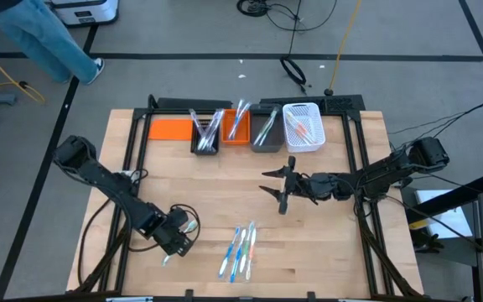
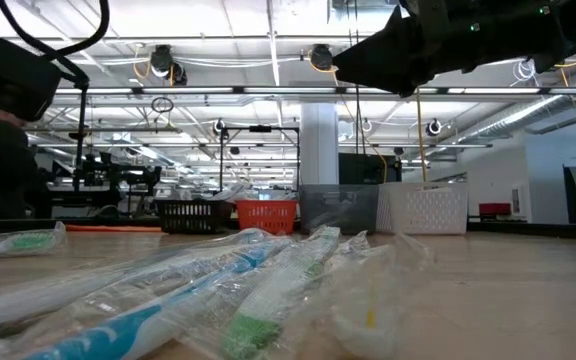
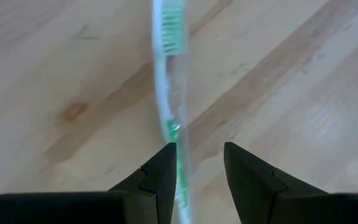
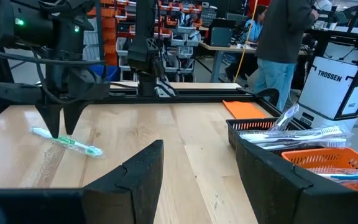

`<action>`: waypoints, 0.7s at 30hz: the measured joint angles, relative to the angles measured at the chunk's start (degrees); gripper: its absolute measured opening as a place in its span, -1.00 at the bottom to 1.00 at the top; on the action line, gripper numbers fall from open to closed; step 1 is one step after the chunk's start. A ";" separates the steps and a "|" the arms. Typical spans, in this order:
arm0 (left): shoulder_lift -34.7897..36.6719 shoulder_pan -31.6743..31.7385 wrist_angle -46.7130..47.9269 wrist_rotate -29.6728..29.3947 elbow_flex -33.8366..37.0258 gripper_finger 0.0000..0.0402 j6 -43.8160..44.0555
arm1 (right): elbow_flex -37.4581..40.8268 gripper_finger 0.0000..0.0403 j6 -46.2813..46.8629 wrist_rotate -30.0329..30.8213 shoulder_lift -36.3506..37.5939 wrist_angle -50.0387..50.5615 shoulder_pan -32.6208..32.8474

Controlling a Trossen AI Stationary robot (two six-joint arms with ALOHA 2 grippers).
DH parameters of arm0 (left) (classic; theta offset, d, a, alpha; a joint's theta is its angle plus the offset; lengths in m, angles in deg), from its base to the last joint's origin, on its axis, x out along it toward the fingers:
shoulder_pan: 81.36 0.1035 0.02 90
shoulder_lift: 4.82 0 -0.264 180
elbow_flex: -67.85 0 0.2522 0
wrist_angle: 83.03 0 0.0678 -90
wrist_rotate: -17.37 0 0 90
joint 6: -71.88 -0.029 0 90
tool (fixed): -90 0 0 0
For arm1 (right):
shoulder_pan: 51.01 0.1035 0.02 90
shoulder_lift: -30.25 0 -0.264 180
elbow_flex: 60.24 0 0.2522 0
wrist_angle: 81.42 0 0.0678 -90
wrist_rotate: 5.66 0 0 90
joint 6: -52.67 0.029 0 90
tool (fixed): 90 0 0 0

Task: Pick & Place Toothbrushes
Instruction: Put the green toothbrush into the black bin

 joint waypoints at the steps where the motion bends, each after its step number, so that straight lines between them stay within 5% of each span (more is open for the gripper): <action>1: 0.00 0.01 0.07 -0.20 0.00 -0.35 0.00 | 0.00 -0.03 0.00 0.00 0.00 0.00 0.00; 13: -7.24 0.74 -1.24 3.65 -0.21 -0.38 0.01 | 0.00 -0.03 0.00 -0.01 0.00 0.07 0.01; 21: -6.01 1.53 -0.18 3.02 -0.23 -0.94 0.53 | 0.00 -0.08 0.00 -0.02 0.00 0.11 -0.01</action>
